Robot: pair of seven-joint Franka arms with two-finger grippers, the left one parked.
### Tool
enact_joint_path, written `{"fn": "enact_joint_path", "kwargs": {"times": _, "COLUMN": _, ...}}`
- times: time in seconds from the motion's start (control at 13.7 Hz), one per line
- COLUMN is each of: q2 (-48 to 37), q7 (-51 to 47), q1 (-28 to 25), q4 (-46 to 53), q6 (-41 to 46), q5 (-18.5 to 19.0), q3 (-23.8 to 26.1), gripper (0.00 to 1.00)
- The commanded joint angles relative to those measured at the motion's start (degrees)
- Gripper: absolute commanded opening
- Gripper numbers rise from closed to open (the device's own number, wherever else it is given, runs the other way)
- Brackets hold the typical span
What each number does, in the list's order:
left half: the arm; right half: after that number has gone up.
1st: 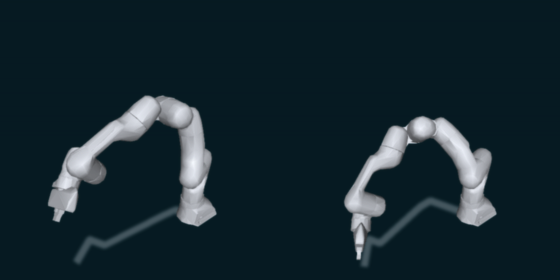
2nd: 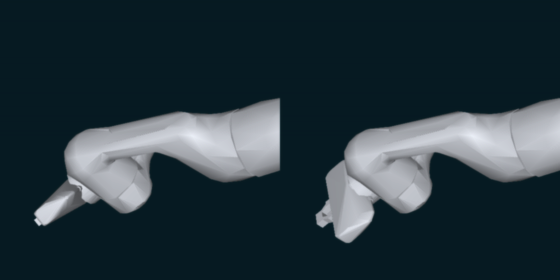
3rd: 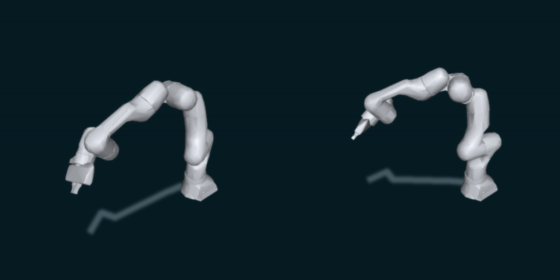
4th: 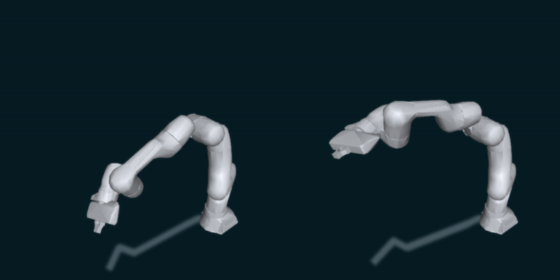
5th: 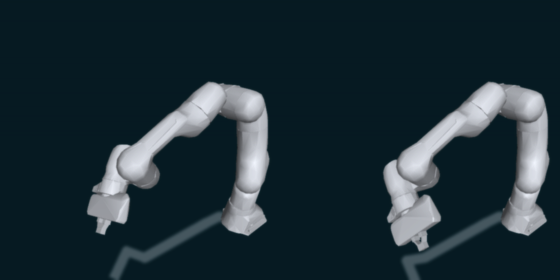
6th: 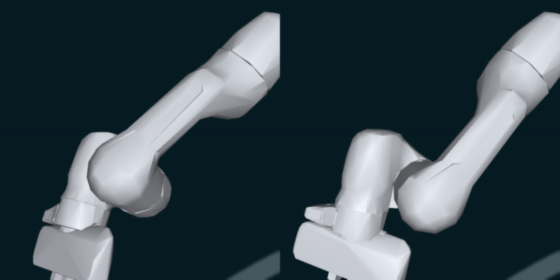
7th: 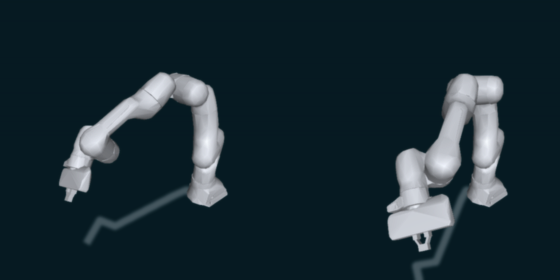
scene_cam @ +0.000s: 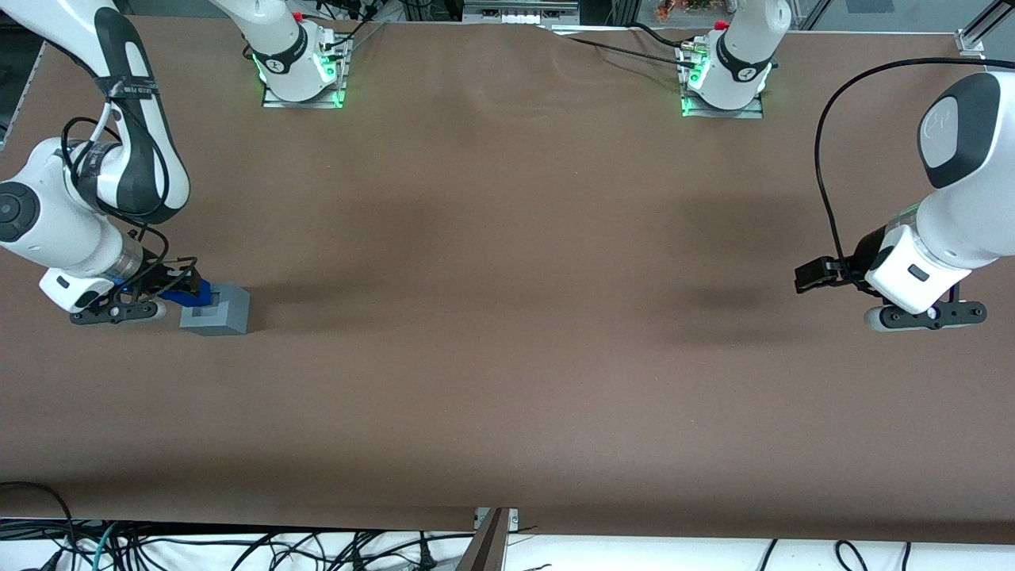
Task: Insert blue part into gray base with right arm
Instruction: 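Lift the blue part and carry it over the gray base, then lower the blue part into the gray base's square hole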
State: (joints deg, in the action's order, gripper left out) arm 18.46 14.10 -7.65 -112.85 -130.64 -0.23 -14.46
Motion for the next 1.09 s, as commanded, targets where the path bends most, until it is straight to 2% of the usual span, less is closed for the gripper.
{"fn": "enact_joint_path", "kwargs": {"times": 0.0, "q2": -0.3, "q7": 0.8, "q1": 0.4, "q4": -0.1, "q6": -0.7, "q5": -1.3, "q3": 0.0, "gripper": 0.39}}
{"fn": "enact_joint_path", "kwargs": {"times": 0.44, "q2": 1.2, "q7": 0.6, "q1": 0.1, "q4": 0.9, "q6": -0.7, "q5": -3.1, "q3": 0.2, "gripper": 0.39}}
{"fn": "enact_joint_path", "kwargs": {"times": 1.02, "q2": 2.6, "q7": 0.3, "q1": -0.2, "q4": 1.5, "q6": -2.5, "q5": -3.3, "q3": 0.4, "gripper": 0.39}}
